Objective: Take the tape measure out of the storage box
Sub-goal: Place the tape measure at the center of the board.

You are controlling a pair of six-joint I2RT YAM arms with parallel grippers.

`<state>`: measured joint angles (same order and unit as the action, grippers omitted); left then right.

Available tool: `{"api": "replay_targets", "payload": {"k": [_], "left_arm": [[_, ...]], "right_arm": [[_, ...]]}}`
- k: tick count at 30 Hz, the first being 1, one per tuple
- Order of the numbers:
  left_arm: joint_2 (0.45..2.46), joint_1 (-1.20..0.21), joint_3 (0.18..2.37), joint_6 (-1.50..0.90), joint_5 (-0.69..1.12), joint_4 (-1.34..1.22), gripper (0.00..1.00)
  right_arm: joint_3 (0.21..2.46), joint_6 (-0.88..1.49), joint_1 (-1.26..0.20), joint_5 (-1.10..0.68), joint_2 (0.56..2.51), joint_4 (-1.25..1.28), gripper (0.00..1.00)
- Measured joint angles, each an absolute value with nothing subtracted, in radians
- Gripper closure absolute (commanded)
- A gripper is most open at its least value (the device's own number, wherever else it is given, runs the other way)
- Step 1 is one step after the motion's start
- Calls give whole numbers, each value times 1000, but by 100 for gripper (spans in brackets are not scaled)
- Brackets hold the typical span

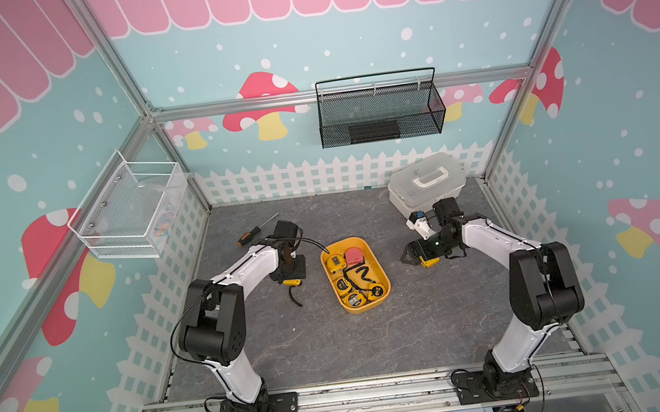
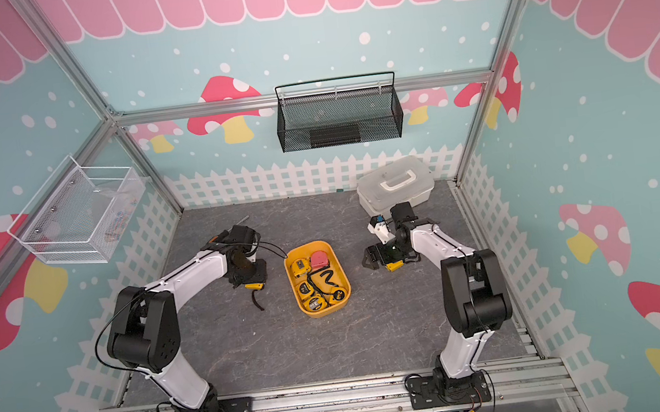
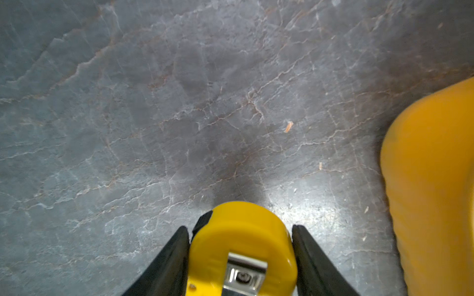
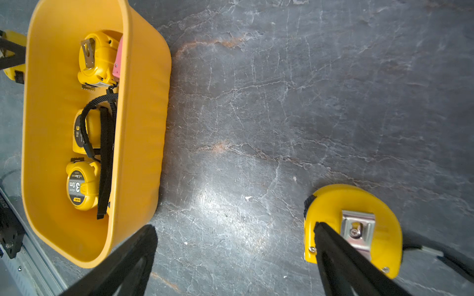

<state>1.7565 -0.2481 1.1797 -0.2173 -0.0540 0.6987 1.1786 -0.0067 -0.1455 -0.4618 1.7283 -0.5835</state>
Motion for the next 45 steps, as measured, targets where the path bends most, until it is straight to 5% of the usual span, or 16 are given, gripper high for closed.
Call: {"api": "replay_targets", "payload": {"k": [20, 45], "left_arm": [[1816, -228, 1144, -232, -56, 660, 46], [1816, -222, 1150, -231, -47, 659, 33]], "right_arm": [[1179, -7, -146, -464, 1728, -584, 4], [1179, -7, -146, -466, 1728, -598, 1]]}}
